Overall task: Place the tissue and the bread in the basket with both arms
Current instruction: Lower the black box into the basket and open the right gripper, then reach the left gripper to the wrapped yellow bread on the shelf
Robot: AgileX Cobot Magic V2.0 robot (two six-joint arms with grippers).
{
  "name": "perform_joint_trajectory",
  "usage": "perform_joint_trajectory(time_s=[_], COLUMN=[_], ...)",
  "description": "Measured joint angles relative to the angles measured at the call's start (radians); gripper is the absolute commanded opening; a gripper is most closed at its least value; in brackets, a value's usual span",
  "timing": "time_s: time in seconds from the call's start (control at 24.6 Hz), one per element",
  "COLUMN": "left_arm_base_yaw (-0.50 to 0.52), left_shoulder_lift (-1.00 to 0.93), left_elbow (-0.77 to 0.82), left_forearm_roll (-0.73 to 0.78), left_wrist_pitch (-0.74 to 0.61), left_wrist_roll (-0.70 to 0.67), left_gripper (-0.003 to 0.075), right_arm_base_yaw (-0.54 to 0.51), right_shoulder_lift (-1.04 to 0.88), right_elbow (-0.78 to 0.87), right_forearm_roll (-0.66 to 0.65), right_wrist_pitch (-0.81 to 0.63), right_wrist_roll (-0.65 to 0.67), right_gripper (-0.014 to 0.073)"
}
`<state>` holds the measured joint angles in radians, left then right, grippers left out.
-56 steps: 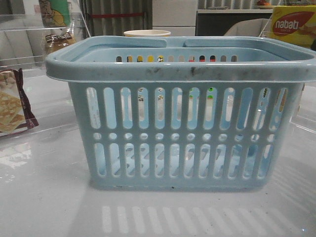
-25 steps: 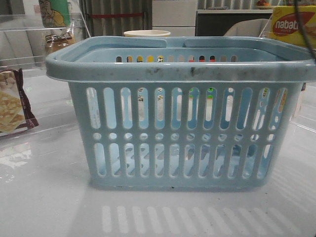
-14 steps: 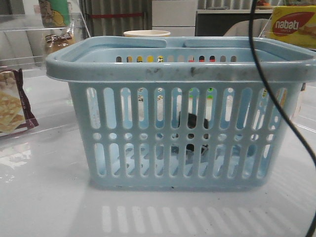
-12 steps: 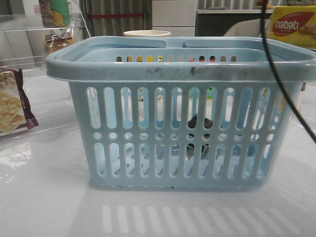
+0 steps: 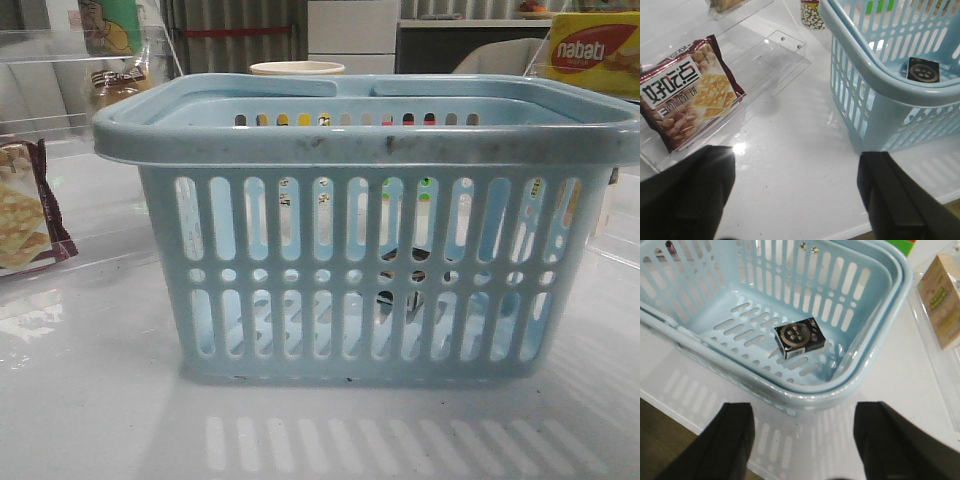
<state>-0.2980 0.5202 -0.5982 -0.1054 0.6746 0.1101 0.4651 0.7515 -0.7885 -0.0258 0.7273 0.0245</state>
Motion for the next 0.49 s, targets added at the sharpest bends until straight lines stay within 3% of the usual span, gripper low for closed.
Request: perform_joint_trajectory(time_s=[0.24, 0.49], left_arm_base_yaw=[0.000, 0.026], left_shoulder_lift=[0.161, 0.549], left_elbow=[-0.078, -0.312], left_forearm_roll=[-0.004, 0.064], left_wrist_pitch=[-0.063, -0.142], left_wrist_roll=[0.000, 0.000], left_gripper=[0.0564, 0.0562], right_arm_base_yaw=[-0.001, -0.001], right_shoulder_lift=[-0.036, -0.036], right_elbow=[0.036, 0.036], right_forearm_roll=[-0.009, -0.009], right_wrist_pitch=[0.036, 0.043], right_wrist_roll=[0.013, 0.015], right_gripper=[0.0528, 0.0528])
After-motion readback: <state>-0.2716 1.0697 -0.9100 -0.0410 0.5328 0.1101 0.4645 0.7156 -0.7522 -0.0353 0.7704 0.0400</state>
